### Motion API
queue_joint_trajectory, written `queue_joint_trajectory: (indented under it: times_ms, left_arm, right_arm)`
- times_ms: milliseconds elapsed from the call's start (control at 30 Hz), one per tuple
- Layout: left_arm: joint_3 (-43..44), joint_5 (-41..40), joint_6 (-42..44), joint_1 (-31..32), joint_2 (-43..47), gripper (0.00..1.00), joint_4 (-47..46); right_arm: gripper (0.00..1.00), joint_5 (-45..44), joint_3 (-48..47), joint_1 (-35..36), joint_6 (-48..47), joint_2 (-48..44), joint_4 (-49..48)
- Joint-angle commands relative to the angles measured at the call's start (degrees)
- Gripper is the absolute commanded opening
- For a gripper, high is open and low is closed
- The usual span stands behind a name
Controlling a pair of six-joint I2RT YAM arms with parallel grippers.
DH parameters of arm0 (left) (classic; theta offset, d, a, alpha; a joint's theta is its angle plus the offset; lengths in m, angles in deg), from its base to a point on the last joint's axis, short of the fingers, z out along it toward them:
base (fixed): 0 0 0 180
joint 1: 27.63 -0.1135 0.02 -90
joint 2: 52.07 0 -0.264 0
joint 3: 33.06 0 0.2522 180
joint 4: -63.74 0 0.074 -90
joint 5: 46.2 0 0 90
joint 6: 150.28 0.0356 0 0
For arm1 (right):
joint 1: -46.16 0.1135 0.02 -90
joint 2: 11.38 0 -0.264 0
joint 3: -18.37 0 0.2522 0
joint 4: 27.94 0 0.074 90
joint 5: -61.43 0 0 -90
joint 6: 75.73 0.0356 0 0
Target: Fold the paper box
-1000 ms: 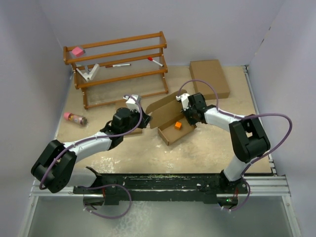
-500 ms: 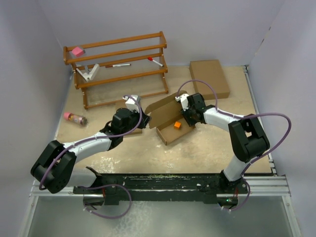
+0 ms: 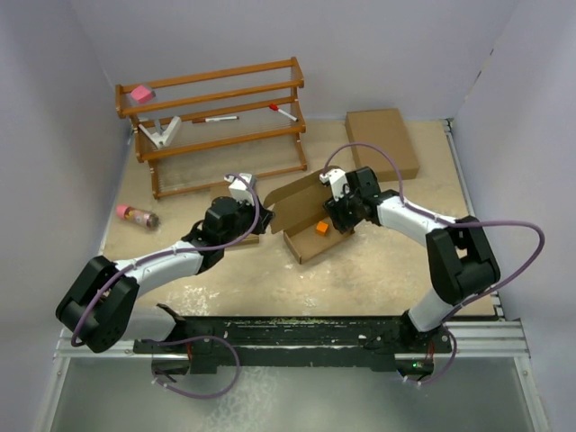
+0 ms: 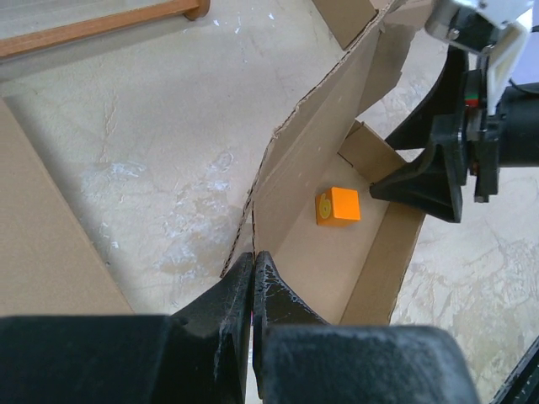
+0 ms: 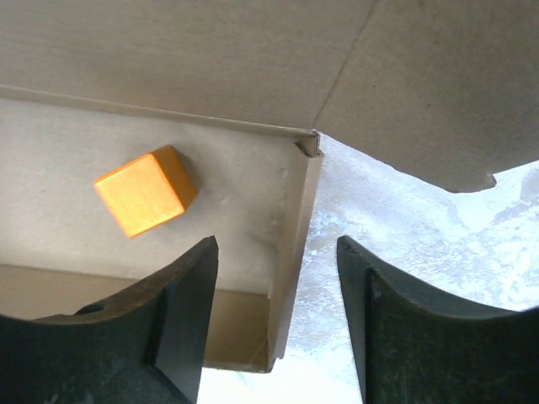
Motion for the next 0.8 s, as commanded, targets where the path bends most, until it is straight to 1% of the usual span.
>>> queue_joint_trajectory:
  times_ms: [0, 67, 167, 300, 433, 467, 633, 700, 733, 767]
  left_arm:
    - [0.9, -0.3, 3.2, -0.3, 1.5, 0.04, -2.3]
    - [0.9, -0.4, 4.3, -0.3, 1.6, 0.04, -2.4]
    - [1.0, -0.5, 6.3, -0.3, 1.4, 0.04, -2.7]
    - [1.4, -0.5, 9.2, -0.3, 1.1, 0.04, -3.3]
    - [2.5, 0.3, 13.9, -0.4, 0.4, 0.04, -3.2]
    - [2.8, 0.8, 15.2, -0.4, 0.1, 0.04, -3.2]
    - [5.3, 2.4, 21.4, -0.5, -1.6, 0.04, -1.8]
    - [5.9, 3.1, 23.8, -0.5, -2.4, 0.04, -1.7]
    - [6.1, 3.2, 24.9, -0.5, -2.4, 0.04, -1.8]
    - [6.2, 3.4, 25.7, -0.6, -2.4, 0.04, -2.1]
  right_arm:
    - [0.67, 6.3, -1.6, -1.1, -1.3, -3.2, 2.3]
    - [0.71, 7.4, -1.9, -1.8, -2.1, -3.6, 2.9]
    - [0.74, 8.7, -2.2, -2.7, -5.3, -4.4, 4.4]
    - [0.76, 15.3, -2.2, -5.6, -9.1, -6.6, 7.1]
    - [0.76, 22.7, -2.2, -9.7, -12.8, -11.1, 9.8]
    - [0.76, 24.5, -3.6, -10.7, -13.3, -12.4, 10.1]
    - [0.76, 32.3, -5.3, -14.9, -13.5, -17.6, 8.1]
    - [0.77, 35.9, -7.1, -17.4, -14.5, -17.6, 5.9]
    - [0.77, 38.8, -8.2, -18.9, -15.2, -17.0, 3.8]
    - [0.78, 42.9, -9.5, -20.7, -17.3, -15.6, 3.8]
